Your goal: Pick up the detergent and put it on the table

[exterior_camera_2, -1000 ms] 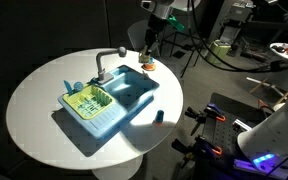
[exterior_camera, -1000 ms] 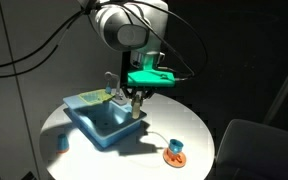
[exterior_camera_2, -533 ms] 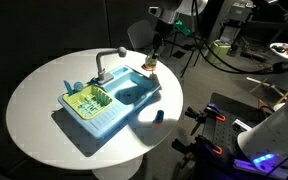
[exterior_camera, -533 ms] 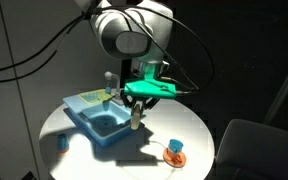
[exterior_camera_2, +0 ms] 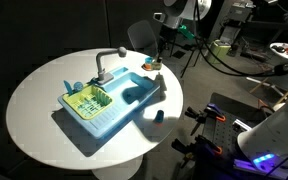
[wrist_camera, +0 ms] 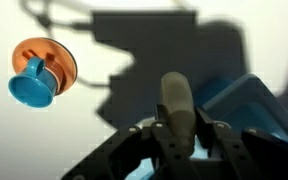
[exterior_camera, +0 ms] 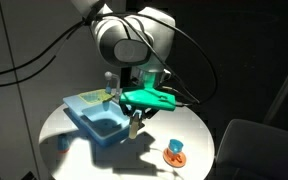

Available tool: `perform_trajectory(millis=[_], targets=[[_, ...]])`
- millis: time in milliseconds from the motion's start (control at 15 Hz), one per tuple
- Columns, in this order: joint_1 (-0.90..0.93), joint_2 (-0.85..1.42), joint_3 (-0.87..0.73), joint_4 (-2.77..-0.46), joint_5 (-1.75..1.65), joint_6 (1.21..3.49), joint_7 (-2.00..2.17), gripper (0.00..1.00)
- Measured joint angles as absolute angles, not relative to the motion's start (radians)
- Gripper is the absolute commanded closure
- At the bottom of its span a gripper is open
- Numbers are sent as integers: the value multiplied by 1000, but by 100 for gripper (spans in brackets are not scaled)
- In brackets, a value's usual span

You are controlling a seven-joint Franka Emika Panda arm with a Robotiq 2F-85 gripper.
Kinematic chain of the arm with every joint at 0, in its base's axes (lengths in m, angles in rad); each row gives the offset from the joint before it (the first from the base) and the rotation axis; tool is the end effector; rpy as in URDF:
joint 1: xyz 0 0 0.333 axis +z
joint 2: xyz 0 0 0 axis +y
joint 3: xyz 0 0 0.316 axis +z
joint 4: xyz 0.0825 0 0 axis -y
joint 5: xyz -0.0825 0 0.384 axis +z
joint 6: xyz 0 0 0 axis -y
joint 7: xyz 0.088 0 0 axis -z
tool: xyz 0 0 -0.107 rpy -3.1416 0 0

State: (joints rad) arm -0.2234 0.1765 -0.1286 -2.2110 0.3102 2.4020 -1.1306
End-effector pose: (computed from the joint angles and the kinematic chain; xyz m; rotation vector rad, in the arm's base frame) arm 0.5167 -0.1871 0.3015 -2.8937 -0.8206 -0.2117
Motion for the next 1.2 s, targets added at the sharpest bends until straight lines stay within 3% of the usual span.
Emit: perform_trajectory(millis=[1200], targets=[[-266, 289, -138, -2268, 309, 2588, -1123, 92]])
